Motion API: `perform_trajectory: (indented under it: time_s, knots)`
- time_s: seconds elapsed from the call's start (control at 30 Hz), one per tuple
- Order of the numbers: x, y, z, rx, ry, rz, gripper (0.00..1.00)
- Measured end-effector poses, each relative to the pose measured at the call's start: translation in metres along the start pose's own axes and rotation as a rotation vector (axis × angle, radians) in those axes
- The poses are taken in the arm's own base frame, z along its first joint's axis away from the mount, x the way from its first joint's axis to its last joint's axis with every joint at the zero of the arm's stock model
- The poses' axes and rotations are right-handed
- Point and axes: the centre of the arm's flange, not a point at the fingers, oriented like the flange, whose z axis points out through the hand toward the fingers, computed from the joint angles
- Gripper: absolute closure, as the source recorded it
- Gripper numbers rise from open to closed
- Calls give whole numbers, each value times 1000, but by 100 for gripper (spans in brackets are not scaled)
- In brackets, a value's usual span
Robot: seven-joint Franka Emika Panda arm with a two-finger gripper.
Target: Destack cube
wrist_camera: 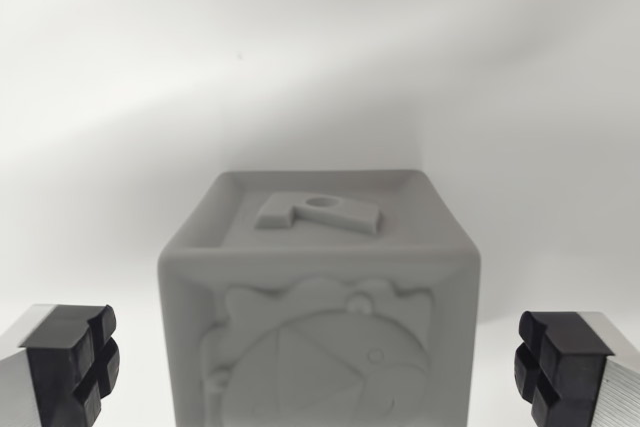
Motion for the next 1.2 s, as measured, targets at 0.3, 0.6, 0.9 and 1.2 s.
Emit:
perform_trajectory:
  time_s: [0.3, 0.6, 0.9, 1.2]
  knots:
    - [0, 0, -27, 1, 0, 1, 0]
    - [0, 0, -60, 3, 0, 2, 0]
    - [1, 0, -98, 3, 1, 4, 0]
    - [1, 1, -134, 4, 2, 4, 0]
